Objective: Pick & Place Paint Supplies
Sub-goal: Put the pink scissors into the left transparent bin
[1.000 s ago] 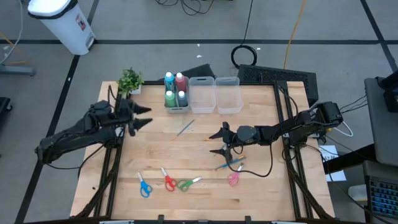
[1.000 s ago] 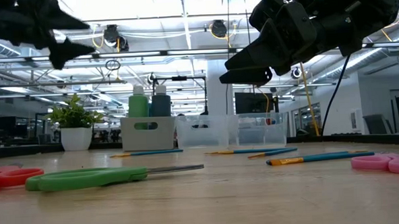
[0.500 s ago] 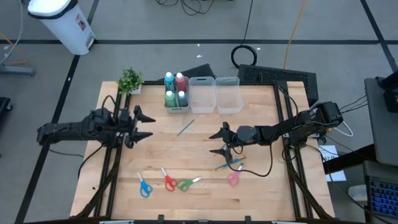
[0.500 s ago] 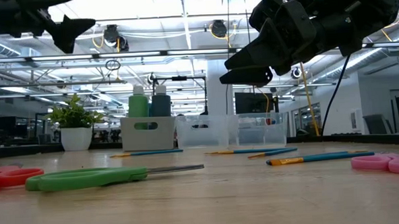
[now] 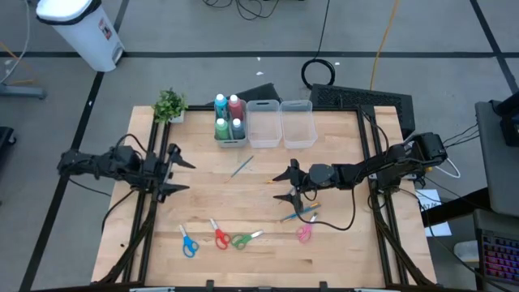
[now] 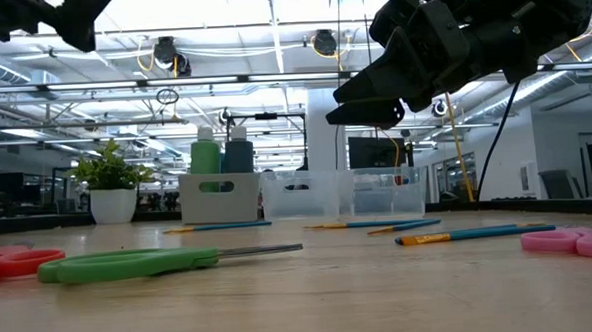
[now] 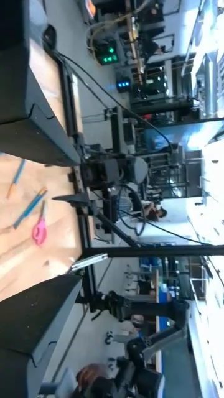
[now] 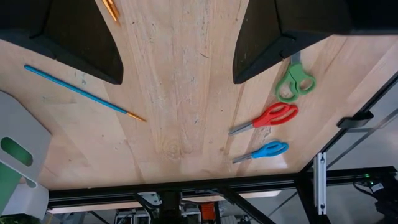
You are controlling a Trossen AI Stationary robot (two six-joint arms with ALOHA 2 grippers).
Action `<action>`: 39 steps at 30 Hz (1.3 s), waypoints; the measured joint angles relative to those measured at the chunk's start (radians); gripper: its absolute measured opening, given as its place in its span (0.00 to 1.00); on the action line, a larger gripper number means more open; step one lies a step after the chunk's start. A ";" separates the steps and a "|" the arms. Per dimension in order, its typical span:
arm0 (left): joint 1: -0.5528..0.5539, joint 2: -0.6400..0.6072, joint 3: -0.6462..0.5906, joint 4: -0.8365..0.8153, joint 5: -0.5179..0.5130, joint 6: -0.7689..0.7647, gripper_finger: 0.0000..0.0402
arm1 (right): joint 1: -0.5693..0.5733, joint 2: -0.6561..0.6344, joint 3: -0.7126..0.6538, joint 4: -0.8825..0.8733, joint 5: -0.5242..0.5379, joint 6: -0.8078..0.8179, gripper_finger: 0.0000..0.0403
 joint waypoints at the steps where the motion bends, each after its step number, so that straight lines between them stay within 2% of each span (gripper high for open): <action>1: 0.000 -0.016 0.000 -0.021 -0.013 0.000 0.77 | 0.000 0.000 0.000 0.000 0.000 0.000 0.73; 6: 0.000 -0.073 -0.002 -0.112 -0.071 -0.008 0.77 | 0.000 0.000 0.000 0.001 0.000 0.000 0.73; 11: 0.000 -0.079 -0.074 -0.040 -0.077 0.004 0.77 | 0.000 0.000 0.000 0.001 0.001 0.000 0.73; 17: 0.003 -0.079 -0.134 0.031 -0.154 0.007 0.77 | 0.000 0.000 0.000 0.000 0.001 0.000 0.73; 28: 0.003 -0.141 -0.134 -0.057 -0.143 -0.008 0.77 | 0.000 0.000 0.000 -0.008 -0.005 0.000 0.73; 36: 0.002 -0.141 -0.136 -0.043 -0.067 -0.011 0.77 | 0.000 0.000 0.000 -0.008 -0.005 0.000 0.73; 39: 0.002 -0.141 -0.179 0.003 -0.069 -0.015 0.77 | 0.000 0.000 0.000 -0.007 -0.006 0.000 0.73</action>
